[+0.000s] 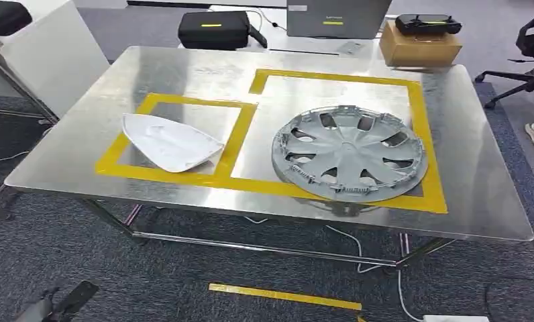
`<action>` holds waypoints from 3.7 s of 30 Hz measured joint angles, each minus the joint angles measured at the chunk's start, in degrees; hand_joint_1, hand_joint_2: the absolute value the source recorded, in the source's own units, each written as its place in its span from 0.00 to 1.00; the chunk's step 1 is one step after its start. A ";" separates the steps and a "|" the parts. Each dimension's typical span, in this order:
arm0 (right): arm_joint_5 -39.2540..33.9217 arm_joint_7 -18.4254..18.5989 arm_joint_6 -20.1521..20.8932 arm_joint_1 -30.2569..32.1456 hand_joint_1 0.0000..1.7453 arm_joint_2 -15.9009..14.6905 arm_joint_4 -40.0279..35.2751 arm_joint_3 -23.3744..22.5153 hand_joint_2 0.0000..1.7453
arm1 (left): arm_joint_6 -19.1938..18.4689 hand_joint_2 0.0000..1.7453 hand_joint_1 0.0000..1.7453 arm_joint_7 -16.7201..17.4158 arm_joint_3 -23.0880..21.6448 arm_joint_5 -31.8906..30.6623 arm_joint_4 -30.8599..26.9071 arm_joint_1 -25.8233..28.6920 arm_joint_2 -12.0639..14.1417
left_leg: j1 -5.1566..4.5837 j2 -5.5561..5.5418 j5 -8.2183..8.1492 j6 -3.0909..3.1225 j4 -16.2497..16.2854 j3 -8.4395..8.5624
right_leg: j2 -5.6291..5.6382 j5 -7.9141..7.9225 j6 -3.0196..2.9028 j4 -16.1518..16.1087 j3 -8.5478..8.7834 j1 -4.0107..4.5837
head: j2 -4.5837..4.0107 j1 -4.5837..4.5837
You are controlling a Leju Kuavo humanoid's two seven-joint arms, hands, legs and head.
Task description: Take the parts from the cabinet and place them on the table.
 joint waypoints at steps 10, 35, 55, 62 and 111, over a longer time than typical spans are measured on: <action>0.31 3.13 1.05 0.35 0.00 -0.37 0.42 -0.26 0.00 | -24.14 0.00 0.00 5.90 -0.52 -0.42 2.71 2.90 -11.08 | -0.14 0.00 -0.19 0.24 0.00 0.22 | -0.05 -0.12 0.19 -0.11 0.19 -0.12 | 0.00 0.00; -0.22 4.74 1.20 1.84 0.00 -0.92 1.20 -2.14 0.00 | -27.66 0.00 0.00 9.66 9.29 9.97 2.88 2.97 -17.00 | -0.14 0.00 -0.34 0.39 0.00 0.29 | -0.05 -0.27 0.37 -0.11 0.36 -0.12 | 0.00 0.00; 0.04 4.70 1.36 1.92 0.00 -1.14 1.36 -2.23 0.00 | -29.72 0.00 0.00 10.99 10.05 10.29 2.88 2.83 -17.20 | 0.39 0.11 1.80 2.15 -3.18 2.10 | -0.14 -8.77 1.72 13.23 -4.51 -0.37 | 0.00 0.17; 0.04 4.48 1.42 1.80 0.00 -1.03 1.38 -2.67 0.00 | -29.57 0.00 0.00 11.15 10.51 10.29 2.91 2.70 -17.17 | 0.84 -0.17 0.23 -0.33 0.69 0.24 | 0.42 -3.68 1.90 -0.09 4.20 -1.14 | 0.00 0.13; 0.92 3.98 1.16 1.87 0.00 -0.92 1.40 -3.58 0.00 | -28.93 0.00 0.00 10.60 12.57 9.81 2.91 2.60 -17.13 | 2.06 -0.10 -1.27 -1.68 -0.09 2.39 | -0.53 -1.47 2.33 -1.02 3.69 -1.48 | 0.00 -0.48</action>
